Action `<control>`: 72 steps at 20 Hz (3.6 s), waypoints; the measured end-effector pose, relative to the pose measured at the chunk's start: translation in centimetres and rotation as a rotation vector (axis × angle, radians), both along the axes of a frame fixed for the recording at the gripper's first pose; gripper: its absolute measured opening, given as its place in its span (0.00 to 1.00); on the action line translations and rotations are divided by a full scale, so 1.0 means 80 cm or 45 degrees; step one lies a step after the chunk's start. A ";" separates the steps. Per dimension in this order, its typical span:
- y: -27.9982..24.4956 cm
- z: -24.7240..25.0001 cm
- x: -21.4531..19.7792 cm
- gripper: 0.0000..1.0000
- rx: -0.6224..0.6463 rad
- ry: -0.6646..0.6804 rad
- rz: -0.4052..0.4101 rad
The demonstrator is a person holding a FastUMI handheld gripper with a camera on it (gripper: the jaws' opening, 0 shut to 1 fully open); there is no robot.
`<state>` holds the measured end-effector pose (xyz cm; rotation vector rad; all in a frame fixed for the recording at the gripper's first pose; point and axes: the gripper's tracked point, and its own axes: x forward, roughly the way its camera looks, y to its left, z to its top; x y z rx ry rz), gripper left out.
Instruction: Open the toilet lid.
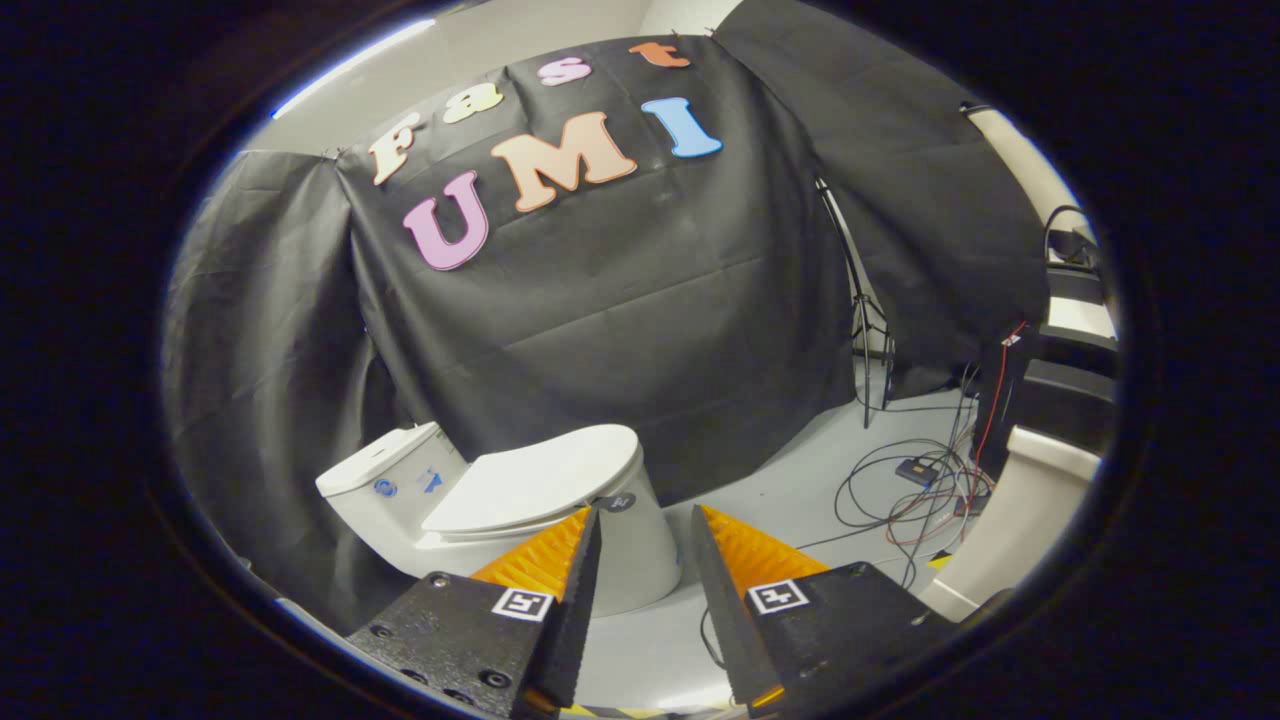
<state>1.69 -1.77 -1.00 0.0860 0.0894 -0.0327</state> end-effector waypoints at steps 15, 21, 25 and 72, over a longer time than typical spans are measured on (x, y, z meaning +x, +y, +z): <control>0.072 0.032 0.130 0.56 0.306 -0.113 0.076; 0.077 0.001 0.177 0.56 0.613 -0.138 0.045; 0.076 -0.037 0.212 0.56 0.791 -0.074 0.031; 0.288 0.122 0.313 0.05 0.459 -0.137 0.291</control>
